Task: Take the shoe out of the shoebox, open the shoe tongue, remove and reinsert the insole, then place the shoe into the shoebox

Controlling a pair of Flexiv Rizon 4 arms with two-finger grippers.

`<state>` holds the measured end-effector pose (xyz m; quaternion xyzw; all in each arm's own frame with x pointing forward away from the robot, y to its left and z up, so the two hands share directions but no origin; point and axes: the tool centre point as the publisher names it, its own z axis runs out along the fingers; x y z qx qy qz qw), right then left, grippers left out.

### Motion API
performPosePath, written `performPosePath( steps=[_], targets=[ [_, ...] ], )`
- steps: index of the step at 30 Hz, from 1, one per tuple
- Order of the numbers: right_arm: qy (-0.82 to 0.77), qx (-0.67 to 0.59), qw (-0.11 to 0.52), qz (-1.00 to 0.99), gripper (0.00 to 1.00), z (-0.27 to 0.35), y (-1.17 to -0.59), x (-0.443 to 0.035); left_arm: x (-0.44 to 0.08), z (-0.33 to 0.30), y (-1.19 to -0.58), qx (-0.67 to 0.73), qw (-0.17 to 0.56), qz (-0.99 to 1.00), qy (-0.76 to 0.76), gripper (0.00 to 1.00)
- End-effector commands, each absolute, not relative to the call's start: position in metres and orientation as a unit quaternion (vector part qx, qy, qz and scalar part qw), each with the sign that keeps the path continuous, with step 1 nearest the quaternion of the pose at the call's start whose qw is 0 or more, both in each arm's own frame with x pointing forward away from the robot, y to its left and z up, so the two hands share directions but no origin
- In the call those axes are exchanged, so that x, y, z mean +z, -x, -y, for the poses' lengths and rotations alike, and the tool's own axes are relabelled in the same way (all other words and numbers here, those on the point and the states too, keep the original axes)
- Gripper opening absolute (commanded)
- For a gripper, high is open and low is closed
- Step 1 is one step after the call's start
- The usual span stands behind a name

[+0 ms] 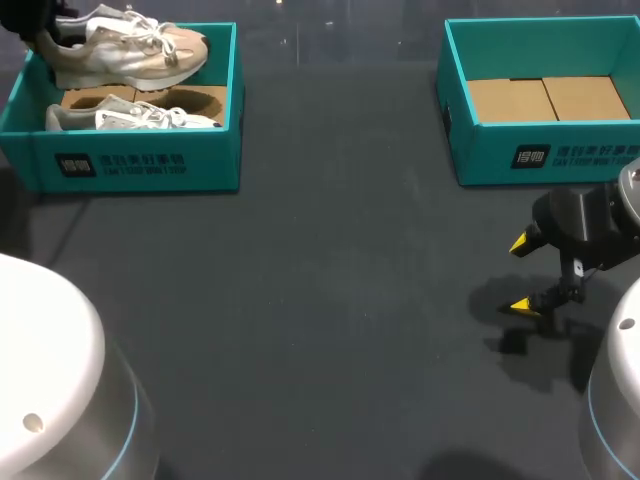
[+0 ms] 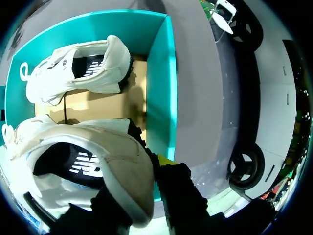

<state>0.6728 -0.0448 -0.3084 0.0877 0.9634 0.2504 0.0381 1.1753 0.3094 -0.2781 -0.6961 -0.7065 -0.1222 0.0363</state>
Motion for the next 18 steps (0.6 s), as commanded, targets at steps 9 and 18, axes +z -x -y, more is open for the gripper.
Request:
performPosePath(
  steps=[9, 18],
  targets=[
    [-0.088, 0.25, 0.039, -0.964, 1.0, 0.045, -0.671, -0.309, -0.299, -0.306, -1.192, -0.108, 0.068, 0.704, 0.698, 0.0],
    [-0.088, 0.25, 0.039, -0.964, 1.0, 0.045, -0.671, -0.309, -0.312, -0.3, -1.189, -0.104, 0.082, 0.697, 0.705, 0.0]
  ],
)
